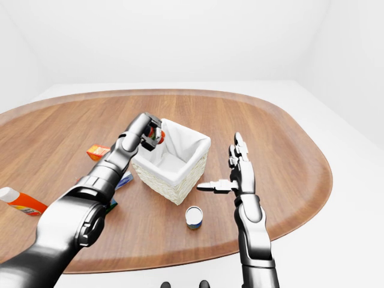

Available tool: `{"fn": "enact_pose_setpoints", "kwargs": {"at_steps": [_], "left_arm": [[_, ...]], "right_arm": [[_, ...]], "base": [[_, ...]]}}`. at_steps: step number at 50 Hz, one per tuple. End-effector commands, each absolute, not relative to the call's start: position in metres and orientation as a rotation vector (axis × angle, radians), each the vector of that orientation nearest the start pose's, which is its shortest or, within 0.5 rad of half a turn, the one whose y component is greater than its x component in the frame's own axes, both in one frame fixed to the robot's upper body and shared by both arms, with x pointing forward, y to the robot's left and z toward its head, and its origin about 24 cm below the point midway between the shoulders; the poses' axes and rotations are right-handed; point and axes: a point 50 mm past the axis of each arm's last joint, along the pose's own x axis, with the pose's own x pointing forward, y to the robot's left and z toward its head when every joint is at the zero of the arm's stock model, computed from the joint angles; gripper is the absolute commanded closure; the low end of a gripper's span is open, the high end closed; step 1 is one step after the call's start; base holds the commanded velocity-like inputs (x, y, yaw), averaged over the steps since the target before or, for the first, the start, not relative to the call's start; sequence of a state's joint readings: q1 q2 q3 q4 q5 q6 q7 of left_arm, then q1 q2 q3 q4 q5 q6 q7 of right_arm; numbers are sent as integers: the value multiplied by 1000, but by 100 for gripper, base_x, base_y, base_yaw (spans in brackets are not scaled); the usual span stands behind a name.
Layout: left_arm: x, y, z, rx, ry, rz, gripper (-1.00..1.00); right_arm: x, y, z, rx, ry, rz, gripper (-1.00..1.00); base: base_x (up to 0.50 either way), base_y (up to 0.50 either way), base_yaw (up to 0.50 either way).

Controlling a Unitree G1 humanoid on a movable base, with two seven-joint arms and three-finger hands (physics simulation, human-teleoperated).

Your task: Pick up the tomato sauce, and put it in the basket.

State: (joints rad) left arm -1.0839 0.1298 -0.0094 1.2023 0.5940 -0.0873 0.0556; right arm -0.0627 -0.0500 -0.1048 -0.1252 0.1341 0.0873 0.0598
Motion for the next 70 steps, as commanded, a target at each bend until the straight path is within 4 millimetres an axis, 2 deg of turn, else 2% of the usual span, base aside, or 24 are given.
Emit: {"fn": "enact_pose_setpoints", "kwargs": {"at_steps": [1, 19, 42, 70], "left_arm": [[416, 106, 136, 801, -24, -146, 100], [412, 95, 129, 832, -26, -172, 100], [408, 92, 114, 862, 8, -184, 100], [406, 88, 111, 864, 10, -197, 100]], "right_arm": [[264, -174, 79, 82, -107, -9, -100], [263, -174, 80, 82, -110, -6, -100], [263, -173, 80, 82, -111, -5, -100], [262, -172, 79, 85, -109, -2, -100]], "base": [[0, 0, 0], [0, 0, 0], [0, 0, 0], [0, 0, 0]]}}
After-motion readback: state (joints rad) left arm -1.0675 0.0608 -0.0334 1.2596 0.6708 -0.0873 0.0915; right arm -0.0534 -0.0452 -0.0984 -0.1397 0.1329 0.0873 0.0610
